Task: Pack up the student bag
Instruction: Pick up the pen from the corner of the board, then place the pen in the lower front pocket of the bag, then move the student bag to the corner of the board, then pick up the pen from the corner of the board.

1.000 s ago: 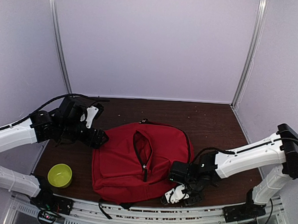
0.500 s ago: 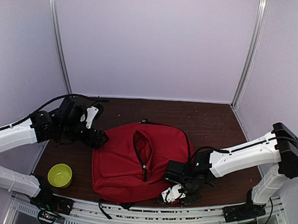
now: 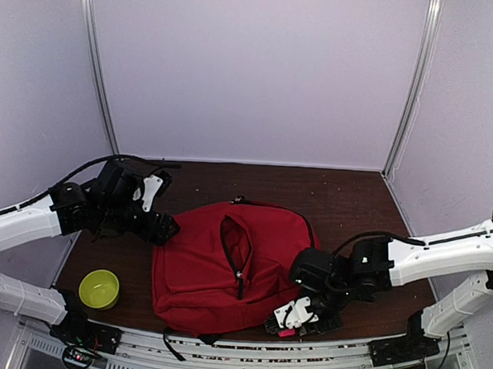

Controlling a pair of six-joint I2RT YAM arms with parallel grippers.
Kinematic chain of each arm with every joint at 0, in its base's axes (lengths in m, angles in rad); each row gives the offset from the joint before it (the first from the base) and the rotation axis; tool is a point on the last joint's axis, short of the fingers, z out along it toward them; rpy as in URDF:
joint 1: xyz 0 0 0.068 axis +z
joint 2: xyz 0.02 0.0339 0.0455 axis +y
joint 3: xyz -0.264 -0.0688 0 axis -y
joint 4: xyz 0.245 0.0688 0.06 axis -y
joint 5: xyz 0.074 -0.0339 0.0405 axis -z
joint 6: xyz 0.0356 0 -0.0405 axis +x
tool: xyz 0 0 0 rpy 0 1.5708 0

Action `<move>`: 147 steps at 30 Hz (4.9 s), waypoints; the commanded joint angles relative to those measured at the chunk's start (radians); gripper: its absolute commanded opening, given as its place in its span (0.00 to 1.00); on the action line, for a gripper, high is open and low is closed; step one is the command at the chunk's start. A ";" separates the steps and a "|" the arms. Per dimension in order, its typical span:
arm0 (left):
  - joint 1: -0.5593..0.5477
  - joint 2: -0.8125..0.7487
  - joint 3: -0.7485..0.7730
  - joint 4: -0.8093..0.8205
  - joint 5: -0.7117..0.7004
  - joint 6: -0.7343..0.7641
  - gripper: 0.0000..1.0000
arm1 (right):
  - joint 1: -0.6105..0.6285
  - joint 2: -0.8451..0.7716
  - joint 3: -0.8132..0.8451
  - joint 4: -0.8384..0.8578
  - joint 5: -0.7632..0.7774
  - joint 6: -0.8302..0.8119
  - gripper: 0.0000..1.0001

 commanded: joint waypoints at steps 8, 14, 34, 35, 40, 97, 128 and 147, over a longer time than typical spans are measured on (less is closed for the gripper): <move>0.003 -0.038 -0.025 0.000 -0.022 -0.005 0.82 | -0.115 -0.151 0.086 0.662 -0.384 0.469 0.09; 0.003 -0.064 -0.058 0.011 -0.024 -0.028 0.82 | -0.172 0.017 0.225 0.814 0.037 0.896 0.07; 0.003 -0.060 -0.064 0.016 -0.020 -0.019 0.82 | -0.208 0.215 0.334 0.488 0.218 1.147 0.14; 0.003 -0.059 -0.064 0.017 -0.020 -0.018 0.82 | -0.209 0.214 0.336 0.485 0.199 1.148 0.17; 0.003 -0.058 -0.061 0.017 -0.018 -0.017 0.82 | -0.209 0.231 0.448 0.307 0.147 1.085 0.41; 0.003 -0.004 -0.021 0.031 -0.003 0.021 0.82 | -0.351 -0.056 -0.295 0.111 -0.150 1.081 0.30; 0.003 -0.110 -0.065 -0.005 -0.041 0.003 0.83 | 0.089 -0.434 -0.300 0.029 0.072 -0.317 0.53; 0.004 -0.103 -0.074 -0.008 -0.046 0.012 0.83 | 0.030 -0.005 -0.183 0.118 0.213 -0.186 0.52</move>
